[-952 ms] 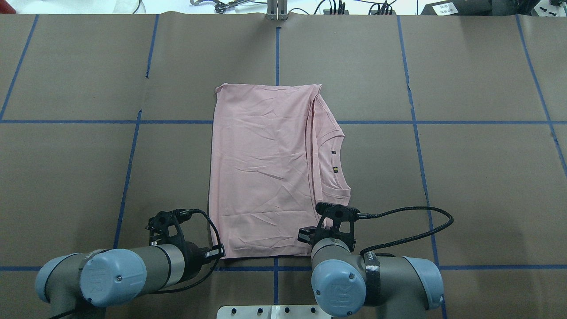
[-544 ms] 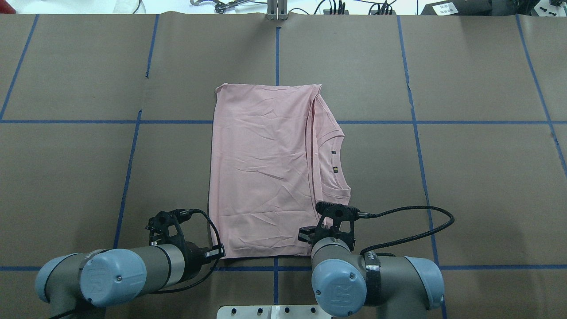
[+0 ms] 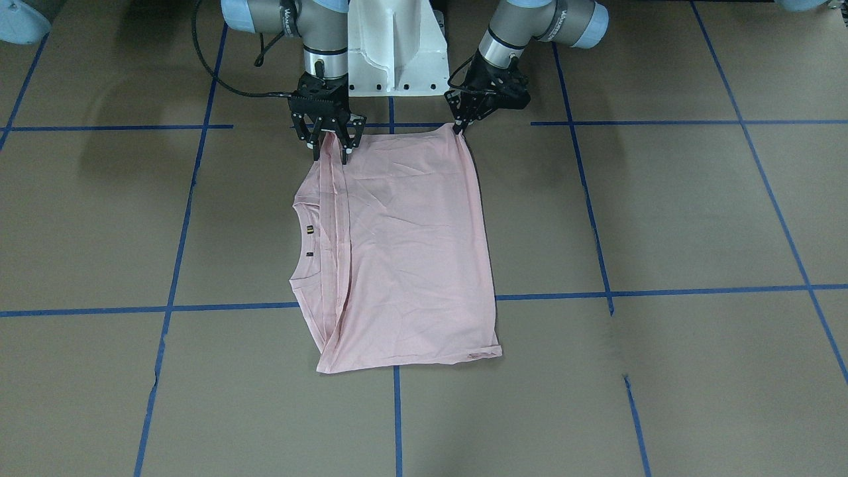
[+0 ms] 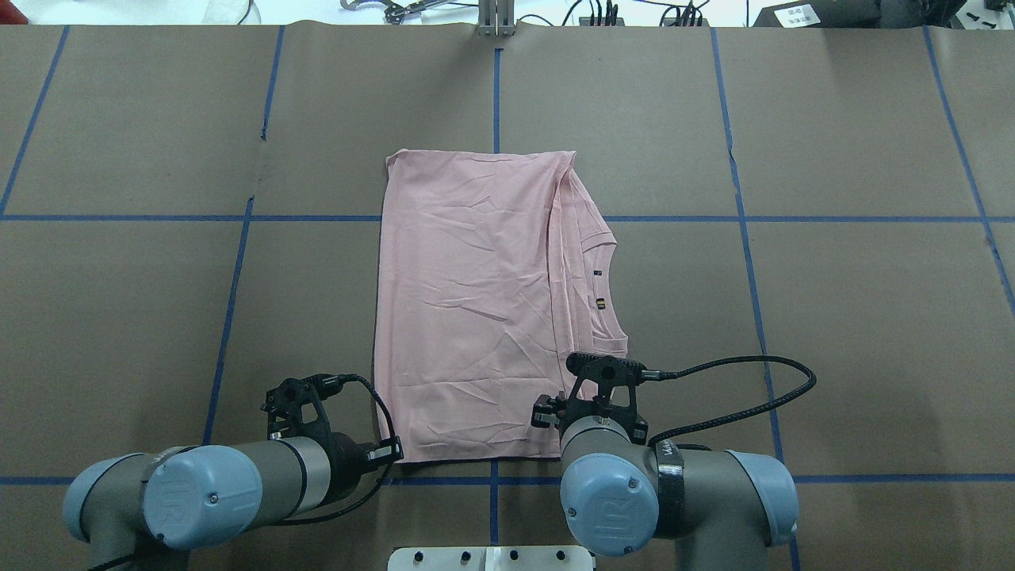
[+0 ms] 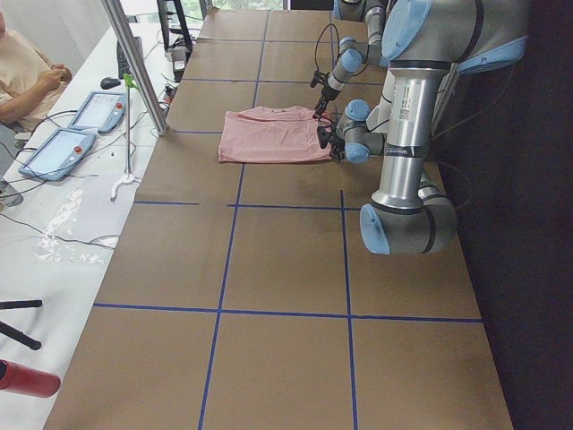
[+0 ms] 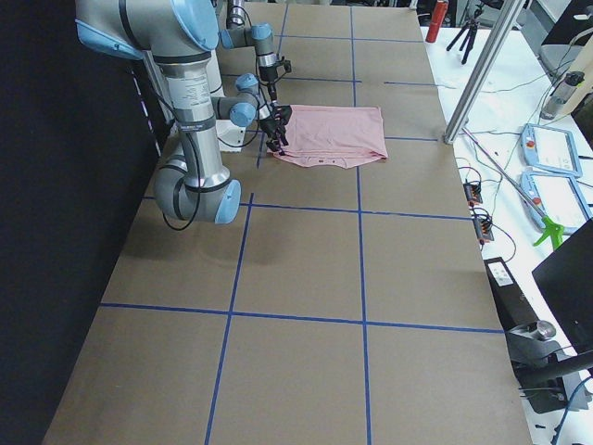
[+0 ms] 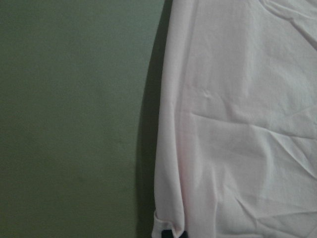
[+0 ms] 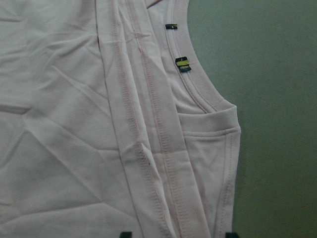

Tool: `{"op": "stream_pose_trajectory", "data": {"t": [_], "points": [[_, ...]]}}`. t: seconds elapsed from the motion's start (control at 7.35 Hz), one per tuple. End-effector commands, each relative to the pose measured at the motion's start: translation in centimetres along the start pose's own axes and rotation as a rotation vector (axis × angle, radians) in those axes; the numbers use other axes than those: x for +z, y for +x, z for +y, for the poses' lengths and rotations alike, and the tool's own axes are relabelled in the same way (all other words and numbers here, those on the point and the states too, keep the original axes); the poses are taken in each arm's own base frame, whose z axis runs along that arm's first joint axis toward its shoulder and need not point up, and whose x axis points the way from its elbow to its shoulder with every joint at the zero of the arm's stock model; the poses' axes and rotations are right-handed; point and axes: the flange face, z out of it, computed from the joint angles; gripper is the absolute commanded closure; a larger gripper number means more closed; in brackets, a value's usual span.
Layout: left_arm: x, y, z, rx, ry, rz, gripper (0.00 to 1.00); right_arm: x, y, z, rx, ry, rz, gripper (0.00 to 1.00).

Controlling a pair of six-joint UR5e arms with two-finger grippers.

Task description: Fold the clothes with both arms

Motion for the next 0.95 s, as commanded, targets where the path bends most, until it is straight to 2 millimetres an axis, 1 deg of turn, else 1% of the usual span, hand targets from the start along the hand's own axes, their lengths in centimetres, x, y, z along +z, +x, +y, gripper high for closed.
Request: {"op": "stream_pose_trajectory", "data": {"t": [0.0, 0.41, 0.68, 0.82], "points": [[-0.01, 0.06, 0.01, 0.001, 0.000, 0.001, 1.00, 0.40, 0.16, 0.36, -0.009, 0.001, 0.016, 0.22], [-0.03, 0.07, -0.08, 0.002, 0.001, 0.001, 1.00, 0.56, 0.22, 0.61, -0.011, -0.001, 0.023, 0.33], [-0.04, 0.07, -0.16, 0.001, 0.003, 0.001, 1.00, 0.53, 0.20, 0.80, -0.006, -0.003, 0.022, 0.45], [-0.05, 0.07, -0.25, -0.001, 0.004, 0.002, 1.00, 0.51, 0.19, 0.89, -0.005, -0.004, 0.022, 0.45]]}}
